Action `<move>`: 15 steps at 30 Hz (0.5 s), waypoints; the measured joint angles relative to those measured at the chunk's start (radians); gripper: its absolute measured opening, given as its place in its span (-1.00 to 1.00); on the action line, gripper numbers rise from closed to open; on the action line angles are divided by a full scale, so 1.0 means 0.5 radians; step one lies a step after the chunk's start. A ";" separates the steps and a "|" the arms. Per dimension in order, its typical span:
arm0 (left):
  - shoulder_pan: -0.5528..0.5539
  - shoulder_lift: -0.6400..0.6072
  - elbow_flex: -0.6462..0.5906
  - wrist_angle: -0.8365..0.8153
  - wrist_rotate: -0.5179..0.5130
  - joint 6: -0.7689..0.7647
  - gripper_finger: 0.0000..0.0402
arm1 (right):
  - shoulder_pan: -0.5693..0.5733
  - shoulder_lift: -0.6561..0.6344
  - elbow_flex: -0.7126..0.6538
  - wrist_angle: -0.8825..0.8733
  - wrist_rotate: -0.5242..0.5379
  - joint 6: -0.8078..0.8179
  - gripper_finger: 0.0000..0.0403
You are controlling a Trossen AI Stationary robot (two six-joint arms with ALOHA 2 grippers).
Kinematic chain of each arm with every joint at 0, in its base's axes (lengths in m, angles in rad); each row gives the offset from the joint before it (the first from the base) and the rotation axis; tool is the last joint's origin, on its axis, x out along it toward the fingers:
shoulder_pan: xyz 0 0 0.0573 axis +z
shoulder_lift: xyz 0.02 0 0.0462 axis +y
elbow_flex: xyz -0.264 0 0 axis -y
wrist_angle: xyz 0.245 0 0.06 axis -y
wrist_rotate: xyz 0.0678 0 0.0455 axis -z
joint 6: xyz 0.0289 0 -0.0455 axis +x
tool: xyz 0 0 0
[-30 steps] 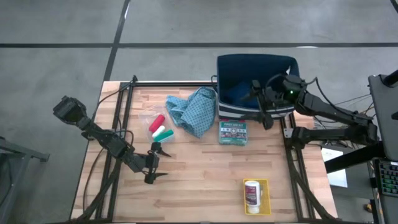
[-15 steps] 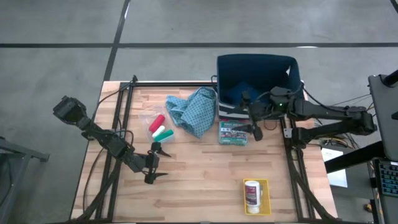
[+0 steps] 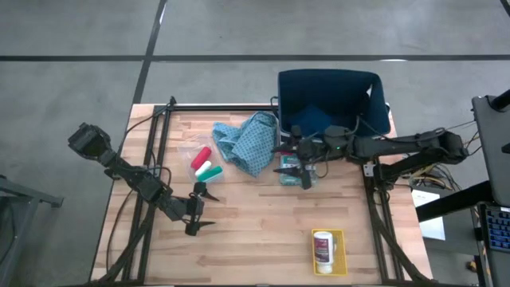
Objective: Pick & place medical supplies in basket/bin
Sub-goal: Put the light blue patient gown into the blue bin
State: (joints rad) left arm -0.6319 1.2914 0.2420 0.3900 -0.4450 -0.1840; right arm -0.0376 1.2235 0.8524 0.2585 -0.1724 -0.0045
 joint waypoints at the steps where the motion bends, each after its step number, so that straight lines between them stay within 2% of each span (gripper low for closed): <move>1: 0.001 0.000 0.000 0.000 0.000 0.000 0.99 | 0.015 0.040 0.000 0.034 0.069 0.022 0.45; 4: 0.000 0.000 0.000 0.000 0.000 0.000 0.99 | 0.040 0.145 0.001 0.058 0.195 0.068 0.46; 11: 0.001 -0.001 0.000 0.000 0.001 0.000 0.99 | 0.078 0.343 0.005 0.066 0.179 0.393 0.51; 15: 0.001 0.000 0.000 0.000 0.000 0.000 0.99 | 0.108 0.422 0.005 0.158 0.173 0.415 0.55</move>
State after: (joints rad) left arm -0.6316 1.2915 0.2420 0.3901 -0.4450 -0.1841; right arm 0.0166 1.4346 0.8548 0.3376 -0.0860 0.2028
